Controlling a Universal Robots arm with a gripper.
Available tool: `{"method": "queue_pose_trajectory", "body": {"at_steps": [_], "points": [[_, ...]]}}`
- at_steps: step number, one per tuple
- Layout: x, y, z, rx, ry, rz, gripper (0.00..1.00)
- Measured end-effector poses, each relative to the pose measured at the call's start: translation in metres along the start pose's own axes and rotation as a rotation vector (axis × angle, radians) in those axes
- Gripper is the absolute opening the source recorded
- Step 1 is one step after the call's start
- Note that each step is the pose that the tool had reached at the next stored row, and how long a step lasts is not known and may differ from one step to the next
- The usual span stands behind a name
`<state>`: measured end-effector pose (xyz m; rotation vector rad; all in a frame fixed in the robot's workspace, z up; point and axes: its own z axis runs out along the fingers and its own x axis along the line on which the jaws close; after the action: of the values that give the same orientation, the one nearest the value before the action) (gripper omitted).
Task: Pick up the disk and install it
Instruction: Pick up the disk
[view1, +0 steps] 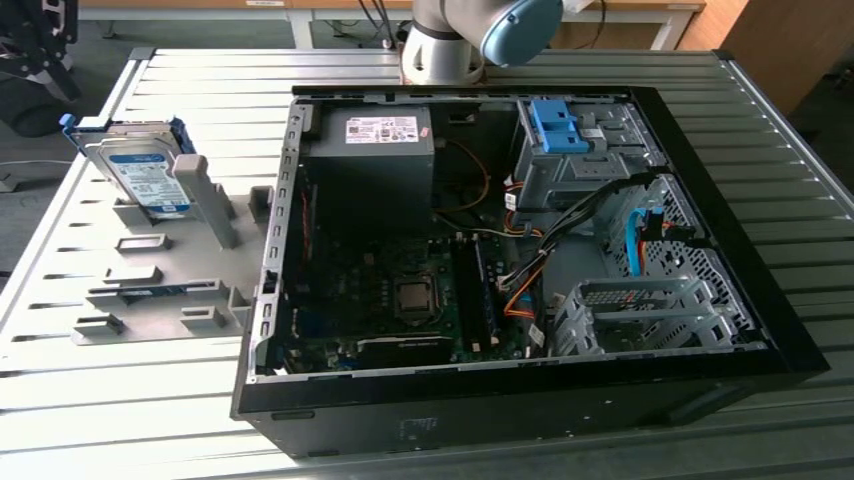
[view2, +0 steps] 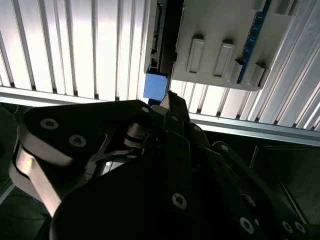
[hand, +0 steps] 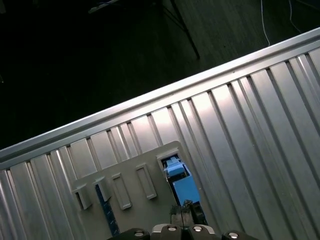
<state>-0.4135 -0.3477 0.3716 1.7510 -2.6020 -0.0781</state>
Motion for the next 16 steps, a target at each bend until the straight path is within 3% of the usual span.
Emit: {"method": "queue_pose_trajectory", "body": {"at_steps": [5,12,15,16], "points": [[0.0000,0.0000,0.0000,-0.0012,0.0022,-0.051,0.11],[0.0000,0.0000,0.0001,-0.0015,0.0026,-0.062,0.11],[0.0000,0.0000,0.0003,-0.0025,0.0023,-0.102,0.11],[0.0000,0.0000,0.0005,0.0027,0.0002,-0.106,0.11]]}}
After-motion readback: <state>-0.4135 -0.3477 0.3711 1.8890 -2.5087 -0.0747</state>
